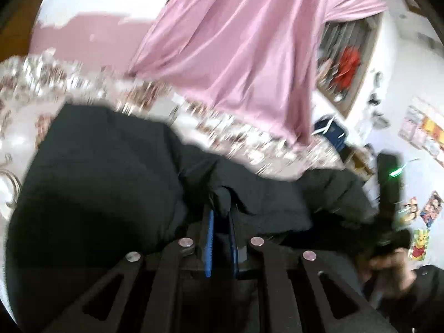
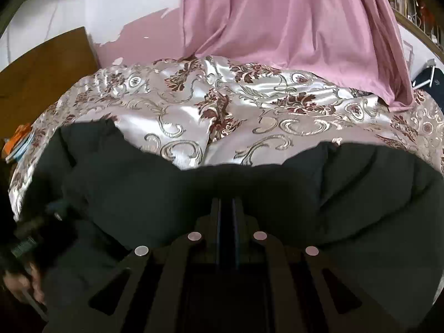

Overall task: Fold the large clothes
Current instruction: 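Carry the held hem over the jacket body toward the collar with both tools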

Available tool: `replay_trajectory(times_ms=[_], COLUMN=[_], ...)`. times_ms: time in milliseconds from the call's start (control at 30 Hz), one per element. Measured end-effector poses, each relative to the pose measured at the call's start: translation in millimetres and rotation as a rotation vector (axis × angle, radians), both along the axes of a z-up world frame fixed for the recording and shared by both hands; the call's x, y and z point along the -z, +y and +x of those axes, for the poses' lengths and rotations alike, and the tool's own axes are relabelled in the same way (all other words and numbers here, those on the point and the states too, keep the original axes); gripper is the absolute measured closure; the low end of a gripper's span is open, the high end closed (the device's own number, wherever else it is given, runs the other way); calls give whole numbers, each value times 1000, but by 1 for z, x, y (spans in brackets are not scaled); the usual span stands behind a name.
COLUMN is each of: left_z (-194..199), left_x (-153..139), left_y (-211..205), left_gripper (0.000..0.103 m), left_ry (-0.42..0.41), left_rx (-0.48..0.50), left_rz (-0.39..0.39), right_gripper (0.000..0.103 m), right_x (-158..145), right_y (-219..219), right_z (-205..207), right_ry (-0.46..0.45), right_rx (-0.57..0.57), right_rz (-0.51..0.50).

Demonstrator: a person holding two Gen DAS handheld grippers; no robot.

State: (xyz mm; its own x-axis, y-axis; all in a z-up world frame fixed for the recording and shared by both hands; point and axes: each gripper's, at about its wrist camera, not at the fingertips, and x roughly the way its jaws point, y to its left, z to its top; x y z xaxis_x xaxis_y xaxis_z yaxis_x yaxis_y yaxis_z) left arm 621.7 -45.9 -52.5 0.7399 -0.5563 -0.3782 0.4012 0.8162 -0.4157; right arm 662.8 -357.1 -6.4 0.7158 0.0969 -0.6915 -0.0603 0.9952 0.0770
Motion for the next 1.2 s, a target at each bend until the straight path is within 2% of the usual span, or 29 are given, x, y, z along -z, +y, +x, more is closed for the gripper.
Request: replay_trajectory(times_ms=[100, 167, 200, 267, 300, 400, 467, 567, 633, 833, 967, 1200], left_z=[-22, -31, -31, -16, -3, 43, 65, 71, 75, 79, 85, 85], left_x=[-20, -36, -39, -45, -43, -24, -5, 4, 15, 31, 39, 41], left_y=[-9, -20, -24, -47, -58, -82, -82, -72, -72, -92, -96, -93], left_gripper=[90, 90, 85, 75, 75, 75, 75, 75, 76, 80, 88, 89], left_ry=[-158, -218, -220, -164, -113, 114, 227, 276, 320, 317, 310, 291], left_rx=[28, 53, 66, 80, 94, 148, 147, 148, 155, 126, 87, 80], left_rz=[15, 33, 34, 110, 150, 250, 256, 215, 227, 304, 359, 348], right_gripper=[96, 96, 96, 96, 96, 96, 96, 96, 96, 96, 96, 97], right_x=[11, 18, 21, 26, 28, 35, 39, 44, 46, 58, 62, 64], right_y=[-9, -16, -17, -18, -20, -27, -29, -26, -24, -15, -10, -6], right_z=[-9, -15, -15, -16, -18, -23, -22, -17, -15, 1, 10, 19], right_ry=[-19, -29, -36, -47, -52, -66, -66, -45, -34, 49, 71, 78], right_rx=[5, 14, 14, 14, 15, 20, 22, 26, 22, 17, 22, 27], right_rz=[74, 144, 165, 193, 211, 285, 307, 299, 286, 236, 206, 189])
